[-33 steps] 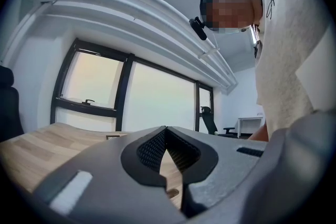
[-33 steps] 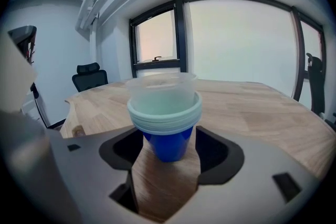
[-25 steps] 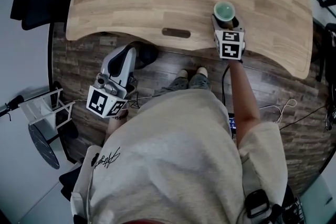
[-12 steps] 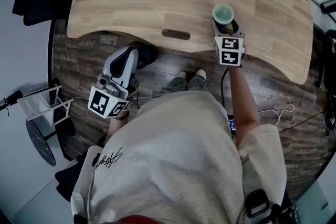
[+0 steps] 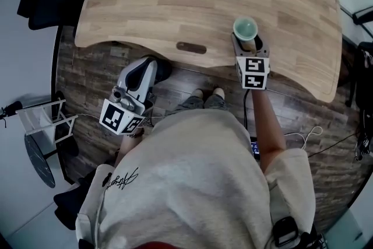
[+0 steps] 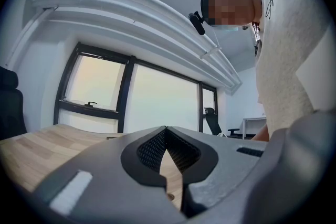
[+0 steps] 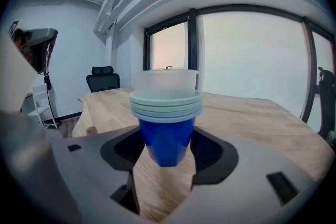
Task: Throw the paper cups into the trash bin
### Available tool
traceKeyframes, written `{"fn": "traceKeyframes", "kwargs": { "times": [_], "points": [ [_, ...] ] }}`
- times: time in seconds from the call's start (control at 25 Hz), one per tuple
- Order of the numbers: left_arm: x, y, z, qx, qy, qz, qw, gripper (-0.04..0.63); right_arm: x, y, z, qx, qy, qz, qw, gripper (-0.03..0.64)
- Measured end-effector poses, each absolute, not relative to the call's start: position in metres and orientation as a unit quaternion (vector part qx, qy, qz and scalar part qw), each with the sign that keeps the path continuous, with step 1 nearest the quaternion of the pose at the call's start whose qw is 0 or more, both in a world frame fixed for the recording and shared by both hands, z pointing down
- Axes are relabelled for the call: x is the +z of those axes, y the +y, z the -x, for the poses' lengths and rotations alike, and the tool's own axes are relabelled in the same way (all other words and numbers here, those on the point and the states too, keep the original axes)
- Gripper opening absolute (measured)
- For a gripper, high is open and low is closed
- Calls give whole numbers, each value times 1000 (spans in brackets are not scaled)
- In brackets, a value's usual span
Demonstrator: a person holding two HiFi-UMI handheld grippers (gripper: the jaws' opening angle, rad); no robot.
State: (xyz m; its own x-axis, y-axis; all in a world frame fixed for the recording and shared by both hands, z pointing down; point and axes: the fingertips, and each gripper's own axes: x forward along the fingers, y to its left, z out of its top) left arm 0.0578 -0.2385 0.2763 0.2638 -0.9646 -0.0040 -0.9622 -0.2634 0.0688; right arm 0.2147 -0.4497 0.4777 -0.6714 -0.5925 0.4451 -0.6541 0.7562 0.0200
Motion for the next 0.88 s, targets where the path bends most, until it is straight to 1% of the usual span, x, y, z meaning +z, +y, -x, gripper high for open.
{"fn": "traceKeyframes", "kwargs": {
  "times": [0.2,0.68,0.88],
  "points": [
    [275,-244,-66,-24,-603,-797,22,3,453,-444,-213,53,-923,-328,196,276],
    [287,-244,-85,-39,-608,-793,24,3,429,-422,-217,15,-936,-291,198,276],
    [295,-239,-86,-43,-617,-785,31,3,417,-417,-208,16,-946,-272,178,276]
  ]
}}
